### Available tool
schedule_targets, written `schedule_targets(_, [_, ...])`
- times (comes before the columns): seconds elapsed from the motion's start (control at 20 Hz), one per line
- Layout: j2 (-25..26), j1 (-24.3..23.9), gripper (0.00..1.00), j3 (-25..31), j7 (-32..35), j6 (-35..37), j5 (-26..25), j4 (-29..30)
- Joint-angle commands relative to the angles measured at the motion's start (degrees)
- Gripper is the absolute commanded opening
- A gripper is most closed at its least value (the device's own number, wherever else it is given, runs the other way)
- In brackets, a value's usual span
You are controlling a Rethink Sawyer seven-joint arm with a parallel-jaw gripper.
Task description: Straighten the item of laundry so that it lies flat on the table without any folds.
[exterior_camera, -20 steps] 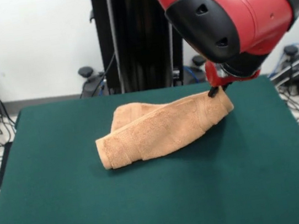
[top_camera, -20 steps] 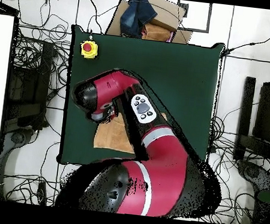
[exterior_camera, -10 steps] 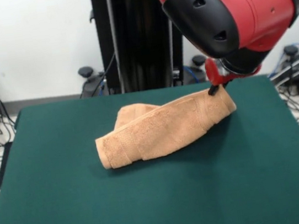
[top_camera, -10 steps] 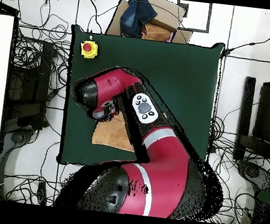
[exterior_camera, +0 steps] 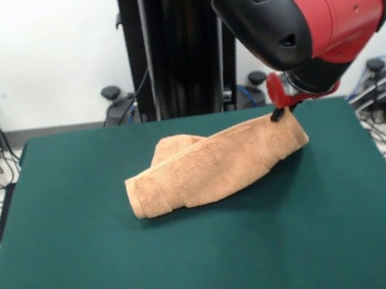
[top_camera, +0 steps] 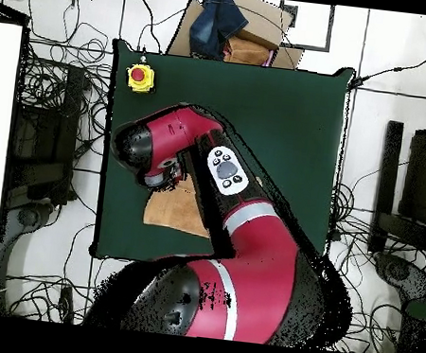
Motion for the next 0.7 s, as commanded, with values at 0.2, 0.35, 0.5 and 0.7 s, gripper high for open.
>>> schedule_targets(0.2, [-0.9,1.0,0.0,1.5,-8.2,-3.6,-0.2,3.1])
schedule_targets(0.35, [-2.3,0.7,0.0,1.5,-6.9,-6.6,-1.0,6.6])
schedule_targets(0.5, [-2.0,1.3,0.0,1.5,-6.4,-6.6,-0.9,6.4])
schedule_targets(0.7, [-2.3,1.8,0.0,1.1,-5.7,-8.3,-1.8,7.7])
